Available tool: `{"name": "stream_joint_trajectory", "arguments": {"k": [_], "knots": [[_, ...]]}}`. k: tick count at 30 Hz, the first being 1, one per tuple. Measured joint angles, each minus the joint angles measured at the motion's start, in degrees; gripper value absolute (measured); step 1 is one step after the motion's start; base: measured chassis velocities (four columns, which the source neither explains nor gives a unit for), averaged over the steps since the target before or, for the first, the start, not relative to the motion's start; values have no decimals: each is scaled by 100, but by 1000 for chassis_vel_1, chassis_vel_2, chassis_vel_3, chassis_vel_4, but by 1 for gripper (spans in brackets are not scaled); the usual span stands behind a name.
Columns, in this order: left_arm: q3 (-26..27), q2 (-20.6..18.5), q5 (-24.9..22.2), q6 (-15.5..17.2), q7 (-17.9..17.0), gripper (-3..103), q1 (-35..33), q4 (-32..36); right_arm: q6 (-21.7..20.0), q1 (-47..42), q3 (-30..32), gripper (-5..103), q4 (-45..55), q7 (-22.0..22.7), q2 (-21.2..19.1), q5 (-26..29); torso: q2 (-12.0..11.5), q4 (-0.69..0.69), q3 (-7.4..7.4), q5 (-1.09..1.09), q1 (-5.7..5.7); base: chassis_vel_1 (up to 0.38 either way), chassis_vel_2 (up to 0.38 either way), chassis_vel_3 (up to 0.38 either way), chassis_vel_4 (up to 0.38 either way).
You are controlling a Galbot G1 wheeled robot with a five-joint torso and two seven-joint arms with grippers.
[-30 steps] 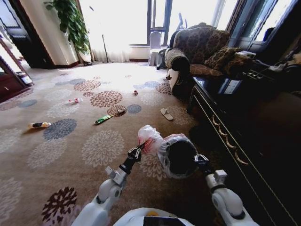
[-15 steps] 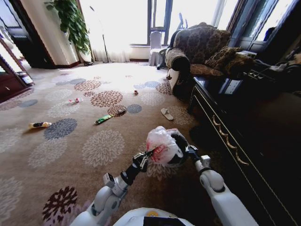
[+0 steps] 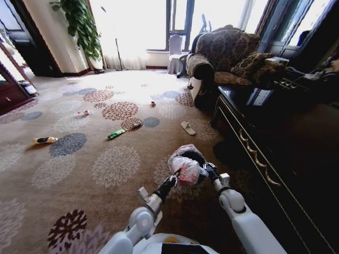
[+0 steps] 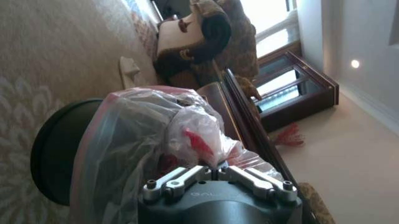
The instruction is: Pick up the trash from the ground and place it into the trash bin.
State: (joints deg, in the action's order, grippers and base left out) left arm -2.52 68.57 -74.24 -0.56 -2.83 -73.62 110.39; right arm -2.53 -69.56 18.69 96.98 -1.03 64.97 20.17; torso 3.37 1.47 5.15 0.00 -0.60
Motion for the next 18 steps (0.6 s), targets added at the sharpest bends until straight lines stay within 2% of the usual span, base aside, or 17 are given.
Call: {"name": "stream_joint_trajectory", "arguments": {"k": [1,4,5,6,9,10,11,12,14,17,18], "knots": [[0,0,0,0,0,0,0,0,0,0,0,0,0,0,0,0,0,0,0,0,0,0,0,0,0],[-62,158,-438,167,-459,-2,183,-4,29,-64,-7,0,2,-1,5,-23,0,0,0,0,0,0,0,0,0],[-62,158,-438,167,-459,-2,183,-4,29,-64,-7,0,2,-1,5,-23,0,0,0,0,0,0,0,0,0],[-66,212,-638,254,-662,-2,238,2,46,-85,-4,0,5,-1,13,-38,0,0,0,1,0,0,0,0,0],[-20,380,-1215,596,-1259,11,390,33,88,-181,36,0,39,-2,10,-64,0,0,0,1,0,0,0,0,0],[-20,380,-1215,596,-1259,11,390,33,88,-181,36,0,39,-2,10,-64,0,0,0,1,0,0,0,0,0],[18,443,-1370,876,-1605,17,473,22,98,-236,66,0,67,-2,-9,-70,0,0,0,1,0,0,0,0,0],[56,472,-1489,1058,-1767,23,515,-24,100,-283,112,0,98,-2,-30,-73,0,-1,0,0,0,0,0,0,0],[74,477,-1556,1099,-1792,23,516,-27,101,-314,149,0,124,0,-42,-73,0,-1,0,0,0,0,0,0,0],[162,495,-1881,1240,-1805,39,431,65,102,-417,247,0,206,-2,-104,-55,1,0,-1,0,0,0,0,0,0],[162,495,-1881,1240,-1805,39,431,65,102,-417,247,0,206,-2,-104,-55,1,0,-1,0,0,0,0,0,0]]}}
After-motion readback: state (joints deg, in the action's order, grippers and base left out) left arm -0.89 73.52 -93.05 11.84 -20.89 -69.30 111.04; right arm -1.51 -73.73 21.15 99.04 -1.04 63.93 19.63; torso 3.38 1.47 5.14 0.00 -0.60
